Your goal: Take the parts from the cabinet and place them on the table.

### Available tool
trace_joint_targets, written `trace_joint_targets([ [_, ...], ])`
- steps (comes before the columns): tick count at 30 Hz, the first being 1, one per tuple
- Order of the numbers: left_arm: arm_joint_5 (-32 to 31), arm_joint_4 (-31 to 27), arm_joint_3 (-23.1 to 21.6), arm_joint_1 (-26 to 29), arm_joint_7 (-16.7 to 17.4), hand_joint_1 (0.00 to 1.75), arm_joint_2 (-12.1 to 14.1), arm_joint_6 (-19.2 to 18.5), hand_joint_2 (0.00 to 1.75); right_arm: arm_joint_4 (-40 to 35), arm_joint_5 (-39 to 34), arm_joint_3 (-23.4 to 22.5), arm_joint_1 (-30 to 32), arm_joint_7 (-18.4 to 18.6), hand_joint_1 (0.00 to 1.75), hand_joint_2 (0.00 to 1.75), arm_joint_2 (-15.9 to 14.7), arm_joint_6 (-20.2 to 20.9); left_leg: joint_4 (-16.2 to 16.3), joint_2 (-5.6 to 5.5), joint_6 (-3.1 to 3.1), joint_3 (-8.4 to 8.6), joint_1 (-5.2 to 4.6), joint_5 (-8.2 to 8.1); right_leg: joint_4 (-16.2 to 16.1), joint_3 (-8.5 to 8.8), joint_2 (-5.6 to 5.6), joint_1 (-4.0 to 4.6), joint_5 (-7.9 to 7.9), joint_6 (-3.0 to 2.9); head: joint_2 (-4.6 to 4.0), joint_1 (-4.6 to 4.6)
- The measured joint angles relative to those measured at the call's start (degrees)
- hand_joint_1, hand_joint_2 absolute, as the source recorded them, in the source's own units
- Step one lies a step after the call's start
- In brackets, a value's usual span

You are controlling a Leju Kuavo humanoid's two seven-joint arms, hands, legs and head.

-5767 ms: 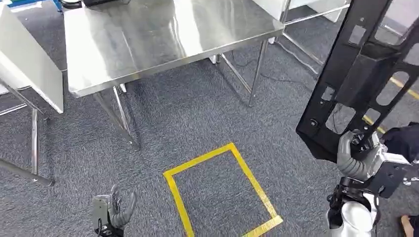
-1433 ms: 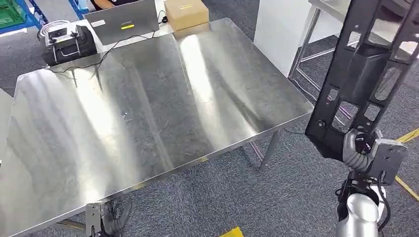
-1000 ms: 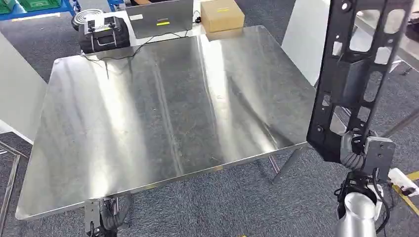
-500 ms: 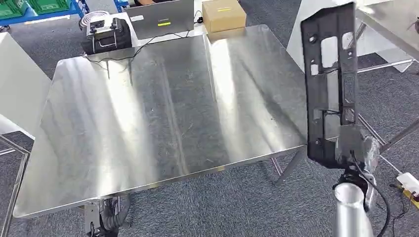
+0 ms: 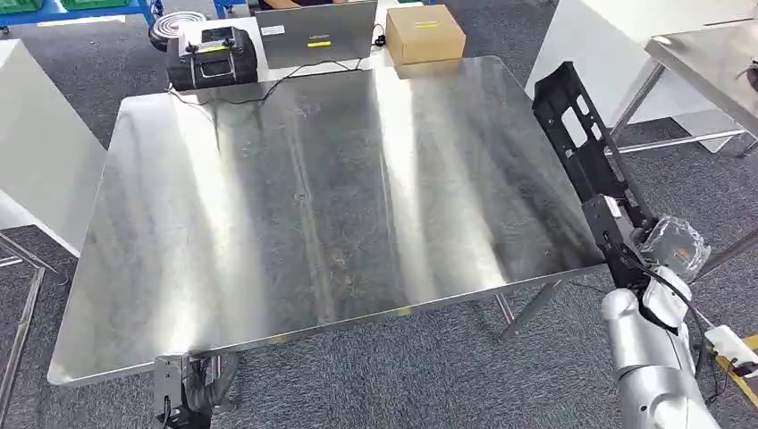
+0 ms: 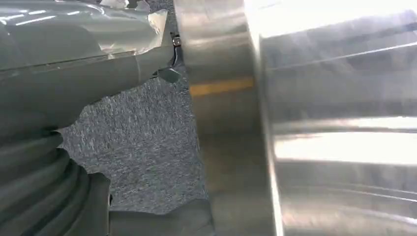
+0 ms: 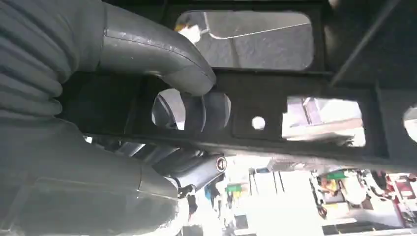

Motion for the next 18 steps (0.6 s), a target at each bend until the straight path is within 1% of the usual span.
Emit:
trace_joint_targets([
  [1,0.1,0.0,0.0,0.0,0.0,0.00,0.0,0.1,1.75,0.6,2.0,0.4,-0.6,1.2,1.75,1.75,0.0,0.2,0.0,-0.14,0.03,-0.02,-0.24,0.02,0.2,-0.07,0.00,0.23,0.25,0.22,0.00,0.04],
  [2,0.3,-0.1,0.0,0.1,0.0,0.00,0.0,0.3,1.75,1.5,4.9,1.0,-1.6,2.7,1.75,1.75,0.1,0.8,0.0,-0.24,0.07,-0.01,-0.55,0.04,-2.4,1.34,0.00,0.42,1.42,0.48,0.00,0.09],
  [3,0.3,-0.2,0.1,0.1,0.0,0.00,0.0,0.3,1.75,2.2,7.4,1.4,-2.8,4.0,1.75,1.75,0.2,1.6,0.0,-0.27,0.09,0.01,-0.84,0.05,-6.9,3.67,0.01,0.58,3.10,0.56,0.00,0.11],
  [4,0.3,-0.3,0.1,0.1,0.0,0.00,-0.1,0.4,1.75,3.0,9.8,2.0,-4.1,5.3,1.75,1.75,0.5,2.6,0.0,-0.27,0.10,0.04,-1.11,0.07,-12.7,6.79,0.08,0.82,4.94,0.35,0.00,0.09],
  [5,0.3,-0.4,0.3,0.1,0.0,0.00,-0.2,0.5,1.75,3.8,11.3,2.7,-5.5,6.1,1.75,1.75,0.7,3.5,0.0,-0.20,0.13,0.02,-1.03,0.11,-17.5,9.26,0.54,1.33,5.98,-0.51,0.00,0.07],
  [6,0.3,-0.5,0.5,0.1,0.0,0.00,-0.3,0.6,1.75,4.4,11.8,3.4,-6.5,6.7,1.75,1.75,1.1,4.2,0.2,-0.28,-0.04,-0.14,-1.57,0.01,-17.9,9.88,0.95,1.69,6.61,-0.99,0.00,-0.09],
  [7,0.3,-0.6,0.7,0.3,0.0,0.00,-0.3,0.5,1.75,5.2,12.0,4.1,-7.3,7.2,1.75,1.75,1.2,4.7,0.2,-0.31,-0.12,-0.21,-1.43,0.05,-18.1,9.68,0.75,1.50,7.06,-1.17,0.00,0.00],
  [8,0.3,-0.8,0.9,0.5,0.0,0.00,-0.4,0.5,1.75,6.0,12.2,4.9,-8.0,7.6,1.75,1.75,1.5,4.9,0.1,-0.46,-0.33,-0.28,-1.28,0.22,-18.2,9.69,0.63,1.65,7.22,-1.34,0.00,0.02],
  [9,0.3,-1.0,1.0,0.7,0.0,0.00,-0.5,0.4,1.75,6.5,12.3,5.7,-8.5,8.2,1.75,1.75,1.9,5.3,0.3,-0.58,-0.18,-0.46,-1.45,0.12,-18.4,9.74,0.48,1.37,7.54,-1.15,0.00,0.02],
  [10,0.2,-1.2,1.4,0.8,0.0,0.00,-0.5,0.3,1.75,7.2,12.3,6.9,-9.3,8.9,1.75,1.75,2.3,5.6,0.2,-0.61,0.23,-0.66,-1.33,0.38,-18.4,9.49,0.45,1.34,7.61,-0.99,0.00,-0.02],
  [14,-0.5,-1.6,2.4,1.2,0.0,0.00,-0.4,-0.4,1.75,9.4,12.4,11.2,-11.7,9.6,1.75,1.75,3.7,8.2,-0.1,-0.72,-0.09,-0.80,-1.35,0.56,-18.4,9.26,0.30,1.35,7.62,-1.02,0.00,-0.02],
  [18,-1.5,-1.7,2.8,1.2,0.0,0.00,-0.4,-0.7,1.75,10.9,12.4,15.9,-15.3,10.0,1.75,1.75,6.2,11.8,-0.2,-0.69,-0.11,-0.81,-1.34,0.58,-18.4,9.15,0.34,1.37,7.63,-1.03,0.00,-0.04],
])
